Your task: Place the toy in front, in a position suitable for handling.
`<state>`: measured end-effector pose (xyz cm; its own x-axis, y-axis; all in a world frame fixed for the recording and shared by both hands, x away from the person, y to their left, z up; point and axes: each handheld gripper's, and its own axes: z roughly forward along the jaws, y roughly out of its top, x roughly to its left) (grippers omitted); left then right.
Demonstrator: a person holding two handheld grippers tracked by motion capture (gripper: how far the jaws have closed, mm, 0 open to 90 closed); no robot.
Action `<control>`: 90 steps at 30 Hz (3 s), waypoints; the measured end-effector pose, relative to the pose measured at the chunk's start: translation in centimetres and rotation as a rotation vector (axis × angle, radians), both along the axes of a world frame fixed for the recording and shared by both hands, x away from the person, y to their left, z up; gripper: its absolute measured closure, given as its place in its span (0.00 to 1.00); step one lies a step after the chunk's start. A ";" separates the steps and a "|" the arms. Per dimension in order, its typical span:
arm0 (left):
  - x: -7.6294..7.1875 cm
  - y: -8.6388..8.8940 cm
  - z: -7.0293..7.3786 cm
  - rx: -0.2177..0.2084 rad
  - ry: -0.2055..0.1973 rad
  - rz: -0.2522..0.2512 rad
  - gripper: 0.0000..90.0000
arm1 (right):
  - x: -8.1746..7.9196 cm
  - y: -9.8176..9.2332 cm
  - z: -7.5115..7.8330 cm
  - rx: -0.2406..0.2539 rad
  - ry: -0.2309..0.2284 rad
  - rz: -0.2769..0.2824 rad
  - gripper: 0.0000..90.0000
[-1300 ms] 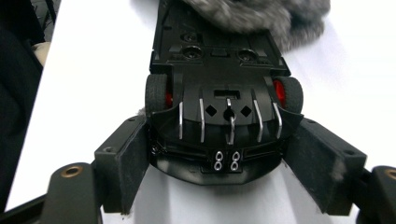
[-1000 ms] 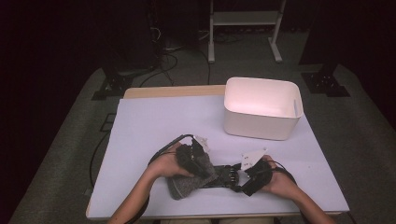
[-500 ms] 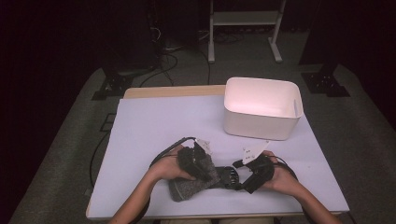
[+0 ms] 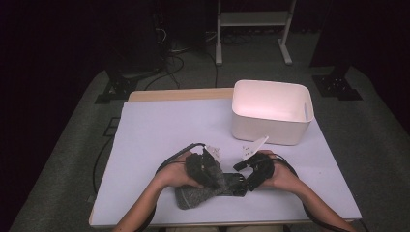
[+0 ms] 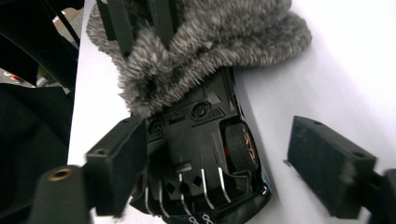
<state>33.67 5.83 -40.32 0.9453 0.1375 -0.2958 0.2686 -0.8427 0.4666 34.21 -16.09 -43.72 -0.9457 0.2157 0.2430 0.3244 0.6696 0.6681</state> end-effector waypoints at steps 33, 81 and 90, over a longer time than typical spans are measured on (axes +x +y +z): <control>3.9 0.5 1.3 -0.047 0.116 0.089 0.88 | -3.3 -0.1 0.1 0.042 -0.219 0.081 0.34; 0.8 -0.6 3.7 -0.049 -0.042 0.008 0.88 | -3.4 -0.1 -0.7 0.006 -0.215 0.017 0.63; 0.3 -0.6 3.4 -0.041 -0.066 -0.006 0.81 | -3.4 -1.9 -0.6 0.020 -0.174 0.000 0.60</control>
<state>33.94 5.20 -36.88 0.9637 0.1206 -0.2383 0.2311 -0.8240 0.5173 30.82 -17.98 -44.37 -0.9740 0.2121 0.0796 0.2023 0.6561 0.7271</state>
